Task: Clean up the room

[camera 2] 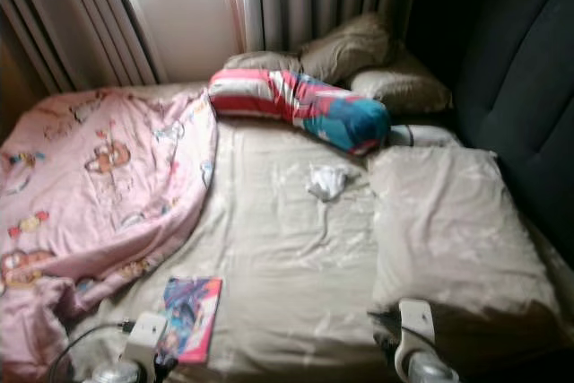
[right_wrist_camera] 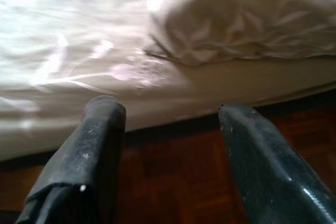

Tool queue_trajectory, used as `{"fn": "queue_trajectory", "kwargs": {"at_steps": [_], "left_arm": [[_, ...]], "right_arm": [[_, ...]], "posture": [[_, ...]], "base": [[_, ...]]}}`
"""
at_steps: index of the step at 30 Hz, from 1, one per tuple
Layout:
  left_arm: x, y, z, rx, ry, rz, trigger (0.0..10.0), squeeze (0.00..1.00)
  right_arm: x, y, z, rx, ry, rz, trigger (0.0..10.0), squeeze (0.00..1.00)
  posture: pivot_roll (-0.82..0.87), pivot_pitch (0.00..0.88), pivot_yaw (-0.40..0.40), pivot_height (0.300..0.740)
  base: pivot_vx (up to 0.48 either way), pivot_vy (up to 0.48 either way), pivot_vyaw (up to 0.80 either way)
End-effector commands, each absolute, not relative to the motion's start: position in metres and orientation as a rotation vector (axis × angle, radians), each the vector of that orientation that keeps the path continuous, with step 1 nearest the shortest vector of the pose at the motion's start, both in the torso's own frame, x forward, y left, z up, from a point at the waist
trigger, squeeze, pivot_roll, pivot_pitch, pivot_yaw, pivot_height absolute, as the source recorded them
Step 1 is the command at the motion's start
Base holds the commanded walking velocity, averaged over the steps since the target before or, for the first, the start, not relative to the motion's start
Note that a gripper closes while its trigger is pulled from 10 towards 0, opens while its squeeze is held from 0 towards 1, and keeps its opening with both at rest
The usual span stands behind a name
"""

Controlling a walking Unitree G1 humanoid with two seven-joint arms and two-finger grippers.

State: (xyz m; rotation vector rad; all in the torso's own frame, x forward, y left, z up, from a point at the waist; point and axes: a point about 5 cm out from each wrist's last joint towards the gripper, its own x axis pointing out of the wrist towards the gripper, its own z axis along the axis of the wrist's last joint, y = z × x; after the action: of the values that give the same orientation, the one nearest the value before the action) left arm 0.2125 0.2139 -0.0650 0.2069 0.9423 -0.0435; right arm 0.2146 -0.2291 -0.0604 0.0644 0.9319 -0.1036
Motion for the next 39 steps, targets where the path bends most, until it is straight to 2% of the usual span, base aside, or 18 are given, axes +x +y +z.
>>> {"fn": "queue_trajectory", "kwargs": {"at_steps": [1,5,11,34,39], "left_arm": [[0.2107,0.2153,-0.0658,0.205,0.950,-0.043,10.0,0.00],[0.2108,0.2153,-0.0658,0.204,0.951,-0.044,10.0,0.00],[0.2110,0.2153,-0.0656,0.200,0.950,-0.043,10.0,0.00],[0.2107,0.2191,-0.0649,0.204,0.946,-0.041,10.0,0.00],[0.2115,0.2225,-0.0629,0.155,0.886,0.045,10.0,0.00]], "right_arm": [[0.2174,-0.2304,-0.0584,0.054,0.927,-0.099,10.0,0.00],[0.2179,-0.2308,-0.0581,0.045,0.925,-0.099,10.0,0.00],[0.2186,-0.2312,-0.0575,0.050,0.911,-0.112,10.0,0.00],[0.2195,-0.2286,-0.0574,0.088,0.859,-0.186,10.0,0.00],[0.2215,-0.2289,-0.0548,0.086,0.794,-0.223,10.0,0.00]], "posture": [[-0.10,0.000,-0.021,0.733],[-0.10,0.000,-0.019,0.733],[-0.10,0.000,-0.019,0.733],[-0.10,0.000,0.004,0.733],[-0.11,0.000,0.010,0.733]], "base": [[0.000,-0.307,0.00],[0.000,-0.307,0.00],[0.000,-0.303,0.75],[0.000,-0.297,0.00],[0.000,-0.109,0.00]]}}
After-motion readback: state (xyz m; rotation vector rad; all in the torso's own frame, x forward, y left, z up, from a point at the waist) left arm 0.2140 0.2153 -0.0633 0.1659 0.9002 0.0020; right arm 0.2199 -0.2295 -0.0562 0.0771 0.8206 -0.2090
